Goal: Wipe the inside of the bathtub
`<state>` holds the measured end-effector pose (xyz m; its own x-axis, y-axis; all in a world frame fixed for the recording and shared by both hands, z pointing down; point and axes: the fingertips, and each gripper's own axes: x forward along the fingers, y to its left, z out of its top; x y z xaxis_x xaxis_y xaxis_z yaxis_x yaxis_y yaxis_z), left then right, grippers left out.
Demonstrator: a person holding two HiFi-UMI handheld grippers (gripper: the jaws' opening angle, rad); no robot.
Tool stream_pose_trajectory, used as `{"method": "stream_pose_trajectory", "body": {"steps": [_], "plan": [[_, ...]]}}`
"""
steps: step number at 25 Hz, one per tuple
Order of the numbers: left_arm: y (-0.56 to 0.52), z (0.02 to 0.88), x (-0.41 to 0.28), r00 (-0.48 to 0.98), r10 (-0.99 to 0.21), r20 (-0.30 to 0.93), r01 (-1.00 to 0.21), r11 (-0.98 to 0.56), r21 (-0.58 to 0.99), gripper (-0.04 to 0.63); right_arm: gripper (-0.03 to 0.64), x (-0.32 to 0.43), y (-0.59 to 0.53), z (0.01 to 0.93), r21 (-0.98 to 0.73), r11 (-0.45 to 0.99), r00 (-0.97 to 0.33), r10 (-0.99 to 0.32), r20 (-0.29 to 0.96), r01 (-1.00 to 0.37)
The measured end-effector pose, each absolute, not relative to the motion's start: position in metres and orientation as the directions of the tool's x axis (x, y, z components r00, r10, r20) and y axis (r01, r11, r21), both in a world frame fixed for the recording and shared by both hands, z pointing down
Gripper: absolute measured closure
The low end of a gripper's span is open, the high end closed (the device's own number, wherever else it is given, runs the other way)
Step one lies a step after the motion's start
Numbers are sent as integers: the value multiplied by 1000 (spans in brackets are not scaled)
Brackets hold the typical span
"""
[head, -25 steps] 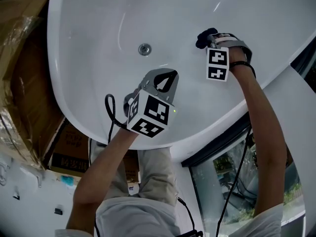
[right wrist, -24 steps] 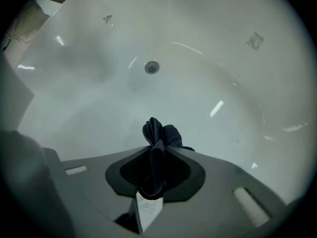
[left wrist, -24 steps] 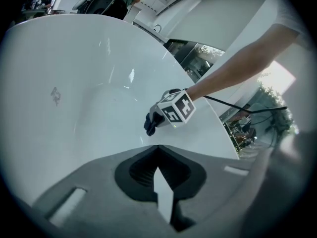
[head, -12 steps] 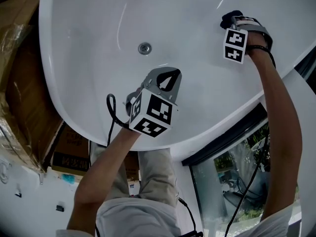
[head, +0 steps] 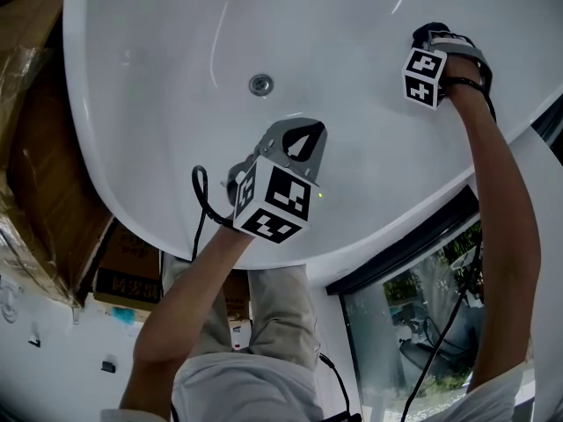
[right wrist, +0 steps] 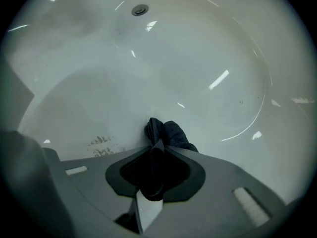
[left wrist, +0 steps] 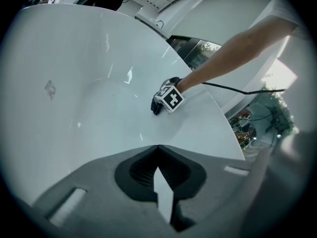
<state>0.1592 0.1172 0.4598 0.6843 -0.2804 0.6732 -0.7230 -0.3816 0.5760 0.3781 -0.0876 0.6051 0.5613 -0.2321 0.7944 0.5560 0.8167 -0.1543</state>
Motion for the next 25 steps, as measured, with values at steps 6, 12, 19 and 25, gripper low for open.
{"method": "stream_pose_trajectory", "body": {"steps": [6, 12, 19, 25], "plan": [[115, 464, 154, 678, -285, 678, -730, -376, 571, 597, 554, 367, -53, 622, -199, 789, 549, -199, 812, 581], [119, 468, 150, 675, -278, 683, -731, -378, 568, 597, 554, 359, -20, 636, -222, 783, 541, -167, 824, 581], [122, 471, 147, 673, -280, 685, -733, -372, 569, 597, 554, 345, 25, 647, -269, 742, 514, -118, 850, 614], [125, 472, 146, 677, -274, 683, -728, -381, 569, 597, 554, 334, 67, 661, -294, 731, 503, -78, 861, 616]]}}
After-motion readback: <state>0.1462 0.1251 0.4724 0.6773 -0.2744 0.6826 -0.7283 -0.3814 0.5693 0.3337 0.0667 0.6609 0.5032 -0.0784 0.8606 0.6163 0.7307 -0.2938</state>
